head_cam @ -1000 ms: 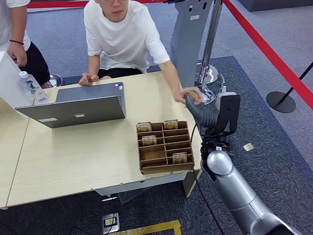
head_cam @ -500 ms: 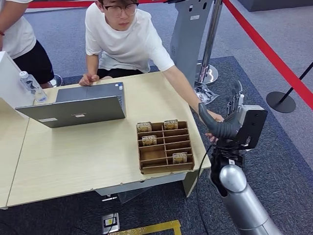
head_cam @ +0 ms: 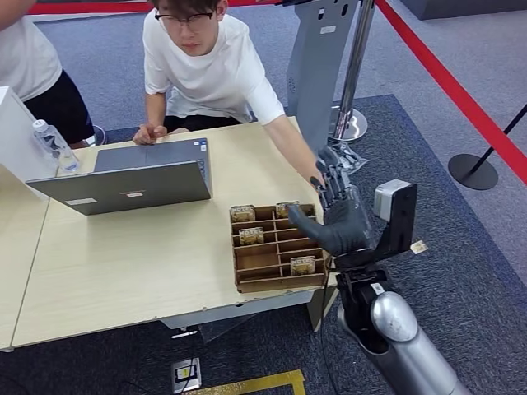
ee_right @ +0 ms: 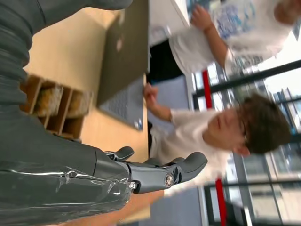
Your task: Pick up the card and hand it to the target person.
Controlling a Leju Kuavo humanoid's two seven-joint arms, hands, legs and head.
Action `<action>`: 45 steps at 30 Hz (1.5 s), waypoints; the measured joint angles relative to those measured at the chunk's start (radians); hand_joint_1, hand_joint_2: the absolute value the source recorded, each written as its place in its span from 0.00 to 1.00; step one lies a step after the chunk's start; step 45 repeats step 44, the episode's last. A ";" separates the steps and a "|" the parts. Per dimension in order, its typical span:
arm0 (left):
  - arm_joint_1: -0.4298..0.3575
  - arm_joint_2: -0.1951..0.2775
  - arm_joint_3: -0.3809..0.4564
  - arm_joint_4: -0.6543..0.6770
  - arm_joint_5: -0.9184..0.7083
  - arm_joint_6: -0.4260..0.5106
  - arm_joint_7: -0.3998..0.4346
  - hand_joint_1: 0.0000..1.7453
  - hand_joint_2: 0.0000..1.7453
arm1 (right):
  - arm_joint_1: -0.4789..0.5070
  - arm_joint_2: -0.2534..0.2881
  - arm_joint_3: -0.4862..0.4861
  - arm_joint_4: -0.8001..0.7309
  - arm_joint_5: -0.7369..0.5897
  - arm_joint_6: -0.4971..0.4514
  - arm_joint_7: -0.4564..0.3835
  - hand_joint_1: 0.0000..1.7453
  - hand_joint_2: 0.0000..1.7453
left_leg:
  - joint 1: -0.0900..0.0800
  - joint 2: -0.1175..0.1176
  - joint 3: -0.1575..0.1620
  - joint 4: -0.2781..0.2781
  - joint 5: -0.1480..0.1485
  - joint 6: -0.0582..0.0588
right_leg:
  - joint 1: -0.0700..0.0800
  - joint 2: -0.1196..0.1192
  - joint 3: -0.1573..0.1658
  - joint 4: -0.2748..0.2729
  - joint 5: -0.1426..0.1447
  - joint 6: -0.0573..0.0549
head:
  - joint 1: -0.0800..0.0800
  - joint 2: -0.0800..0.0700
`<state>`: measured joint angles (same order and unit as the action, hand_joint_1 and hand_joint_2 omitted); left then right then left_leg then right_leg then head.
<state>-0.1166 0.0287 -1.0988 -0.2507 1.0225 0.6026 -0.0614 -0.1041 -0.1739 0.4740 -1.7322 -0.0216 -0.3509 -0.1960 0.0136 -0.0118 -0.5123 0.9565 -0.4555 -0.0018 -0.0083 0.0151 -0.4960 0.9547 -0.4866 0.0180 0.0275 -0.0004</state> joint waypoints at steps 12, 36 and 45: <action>-0.005 -0.001 -0.019 -0.008 0.026 0.011 0.000 0.00 0.00 | -0.049 0.002 0.104 0.230 -0.002 -0.054 -0.046 0.00 1.00 | 0.000 0.000 0.000 0.000 0.000 0.000 | 0.000 0.000 0.000 0.000 0.000 0.000 | 0.000 0.000; -0.008 0.002 -0.048 -0.011 0.059 0.023 0.001 0.00 0.00 | -0.045 0.017 0.078 0.426 0.055 -0.314 -0.137 0.00 1.00 | 0.000 0.000 -0.001 0.000 0.000 0.000 | 0.000 0.000 -0.001 0.000 0.000 0.000 | 0.000 0.000; -0.008 0.003 -0.048 -0.011 0.070 0.029 0.001 0.00 0.00 | -0.048 0.042 0.106 0.457 0.042 -0.306 -0.145 0.00 1.00 | 0.000 0.000 -0.001 0.000 0.000 0.000 | 0.000 0.000 -0.001 0.000 0.000 0.000 | 0.000 0.000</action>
